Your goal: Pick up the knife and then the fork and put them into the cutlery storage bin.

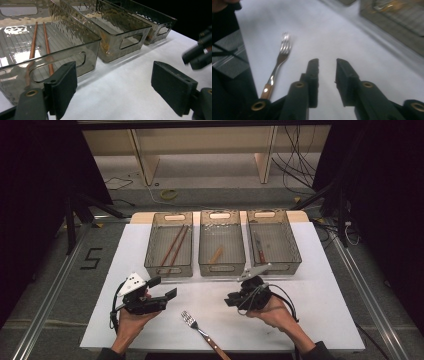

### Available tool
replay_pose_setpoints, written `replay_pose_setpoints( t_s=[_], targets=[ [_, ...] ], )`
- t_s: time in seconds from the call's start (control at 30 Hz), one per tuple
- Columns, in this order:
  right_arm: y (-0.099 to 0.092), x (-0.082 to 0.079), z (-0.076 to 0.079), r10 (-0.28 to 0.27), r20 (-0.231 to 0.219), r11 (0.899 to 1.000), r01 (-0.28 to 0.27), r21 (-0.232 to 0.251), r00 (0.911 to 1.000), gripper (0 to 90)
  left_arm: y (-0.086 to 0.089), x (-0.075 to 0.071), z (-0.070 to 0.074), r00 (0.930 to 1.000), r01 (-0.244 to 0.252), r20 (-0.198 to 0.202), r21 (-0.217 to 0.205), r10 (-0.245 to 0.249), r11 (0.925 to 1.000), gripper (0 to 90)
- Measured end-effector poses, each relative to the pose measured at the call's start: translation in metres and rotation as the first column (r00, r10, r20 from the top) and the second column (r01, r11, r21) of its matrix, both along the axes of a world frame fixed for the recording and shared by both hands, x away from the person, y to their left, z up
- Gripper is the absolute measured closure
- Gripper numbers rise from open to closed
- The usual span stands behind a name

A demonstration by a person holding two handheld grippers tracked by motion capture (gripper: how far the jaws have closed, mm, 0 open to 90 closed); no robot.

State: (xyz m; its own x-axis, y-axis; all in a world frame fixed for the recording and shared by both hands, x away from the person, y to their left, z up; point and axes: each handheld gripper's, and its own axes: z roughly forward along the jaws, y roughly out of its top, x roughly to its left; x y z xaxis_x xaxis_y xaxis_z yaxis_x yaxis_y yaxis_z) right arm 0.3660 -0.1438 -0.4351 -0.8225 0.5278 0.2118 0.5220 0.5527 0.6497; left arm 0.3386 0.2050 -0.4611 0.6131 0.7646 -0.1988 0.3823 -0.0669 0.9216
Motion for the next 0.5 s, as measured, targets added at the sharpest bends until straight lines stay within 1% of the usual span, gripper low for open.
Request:
replay_pose_setpoints(
  t_s=[0.1, 0.23, 0.3, 0.33, 0.37, 0.43, 0.5],
  targets=[
    [0.013, -0.011, -0.007, 0.055, -0.011, 0.998, -0.055, -0.011, 0.9984, 81.4, 0.0, 0.0, 0.0, 1.0, 0.0, 0.002, -0.001, 0.0, 1.0, 20.4],
    [0.028, -0.025, -0.011, 0.12, -0.019, 0.993, -0.12, -0.014, 0.9927, 87.8, 0.0, 0.0, 0.0, 1.0, 0.0, 0.001, 0.0, 0.0, 1.0, 20.4],
    [0.035, -0.031, -0.014, 0.152, -0.027, 0.988, -0.152, -0.015, 0.9881, 89.4, 0.0, 0.0, 0.0, 1.0, 0.001, 0.001, 0.001, -0.001, 1.0, 20.4],
    [0.037, -0.034, -0.015, 0.167, -0.048, 0.986, -0.167, 0.001, 0.9848, 89.9, 0.0, 0.0, 0.0, 1.0, 0.001, 0.0, 0.001, -0.001, 1.0, 20.4],
    [0.04, -0.036, -0.017, 0.178, -0.061, 0.984, -0.178, 0.005, 0.9821, 90.0, 0.0, 0.0, 0.0, 1.0, 0.0, -0.001, 0.003, 0.0, 1.0, 20.4],
    [0.046, -0.04, -0.021, 0.202, -0.062, 0.979, -0.203, -0.019, 0.9774, 90.0, 0.0, 0.0, -0.001, 1.0, 0.0, -0.002, 0.003, 0.0, 1.0, 20.4],
    [0.05, -0.042, -0.025, 0.218, -0.073, 0.975, -0.22, -0.018, 0.9732, 90.0, 0.0, 0.0, -0.001, 1.0, 0.0, -0.002, 0.003, 0.0, 1.0, 20.4]
  ],
)
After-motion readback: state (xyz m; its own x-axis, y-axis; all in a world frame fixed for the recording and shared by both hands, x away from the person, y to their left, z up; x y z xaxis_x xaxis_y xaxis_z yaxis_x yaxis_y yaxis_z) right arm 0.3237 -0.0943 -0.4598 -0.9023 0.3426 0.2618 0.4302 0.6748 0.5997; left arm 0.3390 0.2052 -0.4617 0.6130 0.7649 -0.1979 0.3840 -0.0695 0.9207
